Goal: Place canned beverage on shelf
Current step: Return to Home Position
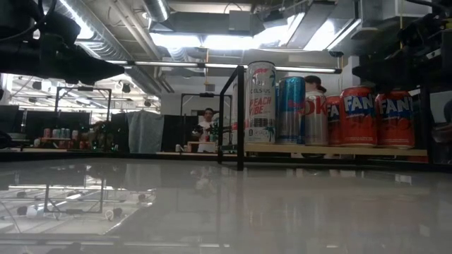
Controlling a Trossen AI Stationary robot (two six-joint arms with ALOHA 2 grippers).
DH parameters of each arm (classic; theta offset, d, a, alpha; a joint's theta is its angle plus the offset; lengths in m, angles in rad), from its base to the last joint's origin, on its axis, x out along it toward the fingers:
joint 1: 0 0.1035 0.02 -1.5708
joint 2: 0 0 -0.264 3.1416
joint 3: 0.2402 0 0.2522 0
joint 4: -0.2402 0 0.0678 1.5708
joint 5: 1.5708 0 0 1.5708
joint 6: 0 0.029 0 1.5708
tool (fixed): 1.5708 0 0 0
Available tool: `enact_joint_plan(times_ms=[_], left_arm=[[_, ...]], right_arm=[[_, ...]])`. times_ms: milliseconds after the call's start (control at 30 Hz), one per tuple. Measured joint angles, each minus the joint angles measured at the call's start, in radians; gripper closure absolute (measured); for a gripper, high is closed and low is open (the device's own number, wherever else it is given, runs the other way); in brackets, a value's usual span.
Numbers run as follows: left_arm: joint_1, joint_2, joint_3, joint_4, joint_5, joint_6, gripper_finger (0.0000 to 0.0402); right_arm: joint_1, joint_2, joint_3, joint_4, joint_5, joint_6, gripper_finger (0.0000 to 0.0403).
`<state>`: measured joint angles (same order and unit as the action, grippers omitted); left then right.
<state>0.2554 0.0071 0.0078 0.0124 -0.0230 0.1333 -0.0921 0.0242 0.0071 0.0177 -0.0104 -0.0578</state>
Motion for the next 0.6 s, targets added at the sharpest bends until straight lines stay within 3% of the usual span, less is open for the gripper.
enact_joint_plan(times_ms=[600], left_arm=[[0.0,0.0,0.0,0.001,-0.016,0.001,0.0401]], right_arm=[[0.0,0.0,0.0,0.0,0.0,0.0,0.0402]])
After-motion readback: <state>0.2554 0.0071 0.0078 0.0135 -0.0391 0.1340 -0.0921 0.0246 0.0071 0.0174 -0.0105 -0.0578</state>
